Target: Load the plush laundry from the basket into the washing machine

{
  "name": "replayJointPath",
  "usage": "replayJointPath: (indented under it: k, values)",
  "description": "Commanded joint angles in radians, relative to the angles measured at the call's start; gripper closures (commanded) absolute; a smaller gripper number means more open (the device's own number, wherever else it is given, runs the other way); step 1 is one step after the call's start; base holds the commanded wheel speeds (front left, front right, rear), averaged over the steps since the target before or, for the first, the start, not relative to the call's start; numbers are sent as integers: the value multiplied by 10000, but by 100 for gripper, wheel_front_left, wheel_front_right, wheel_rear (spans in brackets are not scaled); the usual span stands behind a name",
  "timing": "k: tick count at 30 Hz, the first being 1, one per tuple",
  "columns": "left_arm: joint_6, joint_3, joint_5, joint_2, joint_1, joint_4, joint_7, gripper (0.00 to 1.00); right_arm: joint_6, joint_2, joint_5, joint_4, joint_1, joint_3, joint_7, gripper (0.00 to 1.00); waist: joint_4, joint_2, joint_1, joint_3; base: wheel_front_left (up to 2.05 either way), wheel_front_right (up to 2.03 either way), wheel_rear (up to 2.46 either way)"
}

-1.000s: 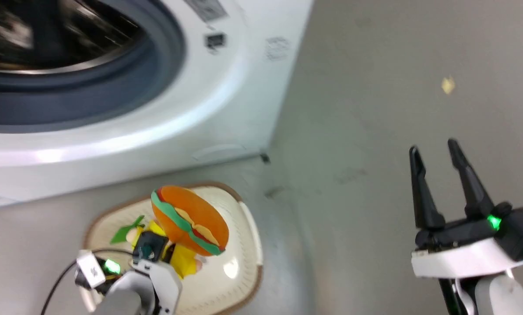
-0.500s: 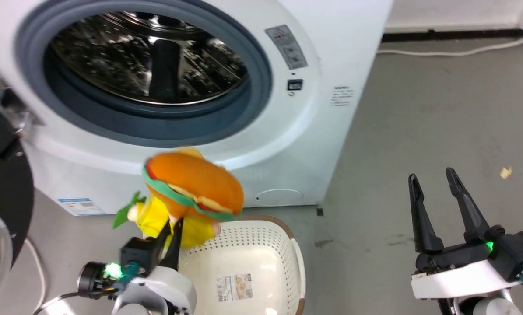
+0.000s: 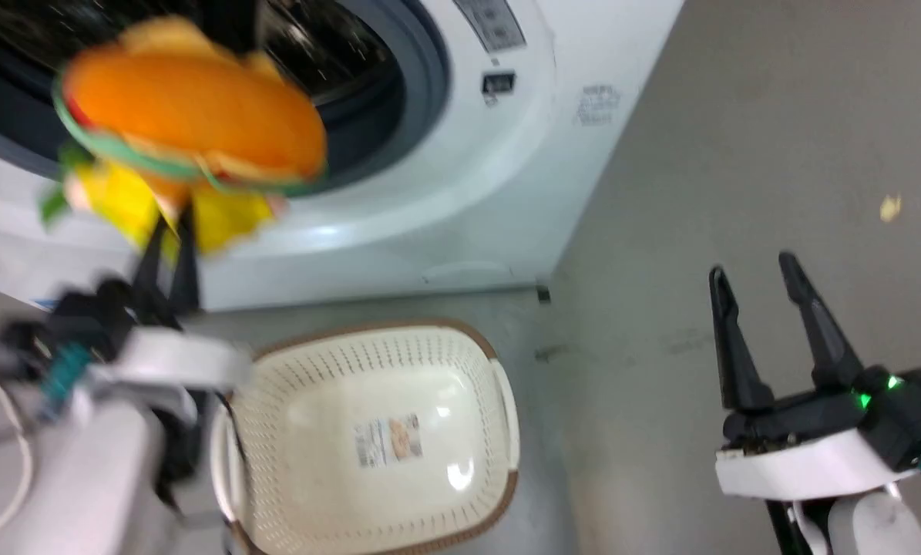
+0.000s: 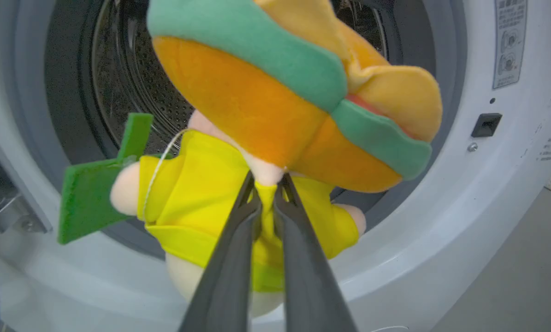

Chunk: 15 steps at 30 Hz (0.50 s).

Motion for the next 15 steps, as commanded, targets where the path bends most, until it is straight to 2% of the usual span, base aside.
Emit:
replayJointPath:
  k: [1,3,4,6,7,8,9,11,12,13,15]
  values:
    - [-156,125,102,271,-635,164,-46,100,6,1,-10,-134,-223,22,-44,0,-552,0,-2,1039,0,0,0]
    - [-367,286,75,655,-1410,458,161,100,6,1,67,-227,-387,92,-44,0,-817,0,-2,1484,0,0,0]
    - [-367,286,75,655,-1410,458,161,100,6,1,67,-227,-387,92,-44,0,-817,0,-2,1484,0,0,0]
    - [-763,387,112,1329,-2711,1052,728,100,6,1,222,-301,-570,157,-44,0,-1154,0,-2,2076,0,0,0]
    - [-763,387,112,1329,-2711,1052,728,100,6,1,222,-301,-570,157,-44,0,-1154,0,-2,2076,0,0,0]
    - [-971,348,310,1782,-3673,1421,1096,100,6,1,377,-342,-746,187,-44,0,-1380,0,-2,2459,0,0,0]
    - [-971,348,310,1782,-3673,1421,1096,100,6,1,377,-342,-746,187,-44,0,-1380,0,-2,2459,0,0,0]
    - [-1281,192,624,2372,-5051,1983,1778,100,6,1,632,-386,-947,251,-44,0,-1684,0,-2,3005,0,0,0]
    - [-1281,192,624,2372,-5051,1983,1778,100,6,1,632,-386,-947,251,-44,0,-1684,0,-2,3005,0,0,0]
    - [-1540,-100,1040,2801,-5912,2299,2228,100,6,1,805,-425,-1075,306,-44,0,-1855,0,-2,3355,0,0,0]
    - [-1638,-170,1108,2907,-6311,2507,2446,100,6,1,899,-433,-1137,336,-44,0,-1933,0,-2,3492,0,0,0]
